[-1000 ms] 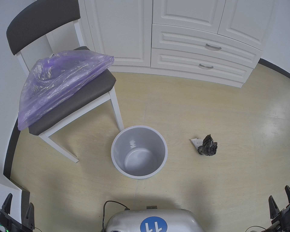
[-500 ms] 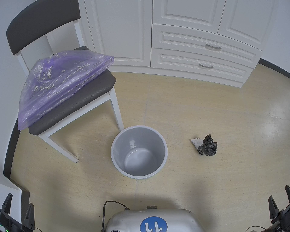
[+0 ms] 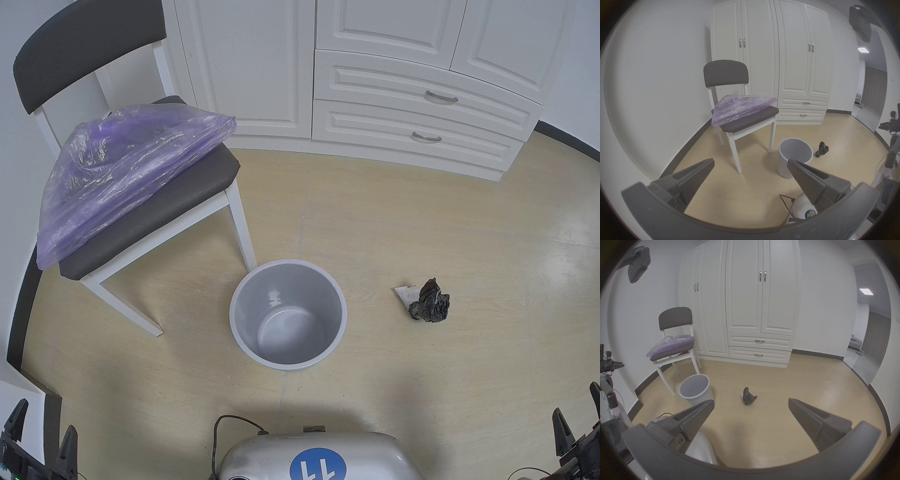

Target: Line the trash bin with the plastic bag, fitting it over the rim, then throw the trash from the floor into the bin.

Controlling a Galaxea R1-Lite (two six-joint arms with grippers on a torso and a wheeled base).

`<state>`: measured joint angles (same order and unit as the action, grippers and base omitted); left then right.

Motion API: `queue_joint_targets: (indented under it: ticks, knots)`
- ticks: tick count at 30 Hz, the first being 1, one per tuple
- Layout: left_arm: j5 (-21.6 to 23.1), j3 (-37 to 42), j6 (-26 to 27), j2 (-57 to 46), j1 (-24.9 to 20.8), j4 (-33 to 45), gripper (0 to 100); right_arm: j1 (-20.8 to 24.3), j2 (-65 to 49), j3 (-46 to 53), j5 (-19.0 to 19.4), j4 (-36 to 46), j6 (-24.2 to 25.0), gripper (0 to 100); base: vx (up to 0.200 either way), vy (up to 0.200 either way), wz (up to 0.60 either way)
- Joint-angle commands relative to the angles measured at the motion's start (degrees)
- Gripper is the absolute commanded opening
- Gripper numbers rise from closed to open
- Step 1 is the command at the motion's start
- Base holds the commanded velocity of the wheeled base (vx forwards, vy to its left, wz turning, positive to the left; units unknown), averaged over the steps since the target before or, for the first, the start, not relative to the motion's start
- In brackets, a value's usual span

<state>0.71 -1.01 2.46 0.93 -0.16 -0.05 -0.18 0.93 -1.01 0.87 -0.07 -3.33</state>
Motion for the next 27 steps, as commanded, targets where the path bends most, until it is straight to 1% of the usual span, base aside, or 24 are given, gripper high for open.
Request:
queue_joint_targets:
  ticks: [1,10,11,12,13,14,15,16,17,18,20,22,27]
  knots:
    - [0.1,1.0,0.2,-0.8,0.0,0.0,100,0.0,-0.9,1.0,0.1,0.0,-0.5,100,0.000,0.000,0.00]
    - [0.1,1.0,-0.4,-0.9,0.0,-0.4,100,0.0,-0.9,1.0,0.4,-0.3,0.2,100,0.000,0.000,0.00]
    - [-0.1,1.0,-1.1,-0.9,0.0,-0.1,100,0.1,-0.9,1.0,0.4,-0.2,1.0,100,0.000,0.000,0.00]
    - [-0.4,1.0,-2.4,-0.9,0.0,0.0,100,0.1,-0.9,1.0,-0.2,-0.9,3.0,100,0.000,0.000,0.00]
    - [-0.4,1.0,-2.4,-0.9,0.0,0.0,100,0.1,-0.9,1.0,-0.2,-0.9,3.0,100,0.000,0.000,0.00]
    - [-1.4,1.0,-4.7,-0.8,0.0,-0.1,100,0.1,-0.9,-0.9,-0.5,-4.6,10.2,100,0.000,0.000,0.00]
    - [-1.8,1.0,-5.1,-0.8,0.0,-0.1,100,0.1,-0.9,-2.5,-0.7,-6.2,13.7,100,0.000,0.000,0.00]
    - [-2.6,1.0,-5.6,-0.8,0.0,-0.2,100,0.1,-0.9,-6.5,-0.6,-7.7,20.6,100,0.000,0.000,0.00]
    - [-2.7,1.0,-5.7,-0.8,0.0,-0.2,100,0.1,-0.9,-8.6,-0.6,-6.9,22.3,100,0.000,0.000,0.00]
    - [-2.8,1.0,-5.7,-0.9,0.0,-0.2,100,0.1,-0.9,-9.4,-0.8,-5.7,21.3,100,0.000,0.000,0.00]
    - [-2.9,1.0,-5.7,-0.9,0.0,-0.2,100,0.1,-0.9,-9.1,-1.0,-4.8,16.2,100,0.000,0.000,0.00]
    - [-3.0,1.0,-6.0,-0.9,0.0,-0.3,100,0.1,-0.9,-8.5,-1.4,-4.8,13.3,100,0.000,0.000,0.00]
    - [-3.3,1.0,-6.7,-0.8,0.0,-0.3,100,0.1,-0.9,-8.4,-1.6,-4.8,13.4,100,0.000,0.000,0.00]
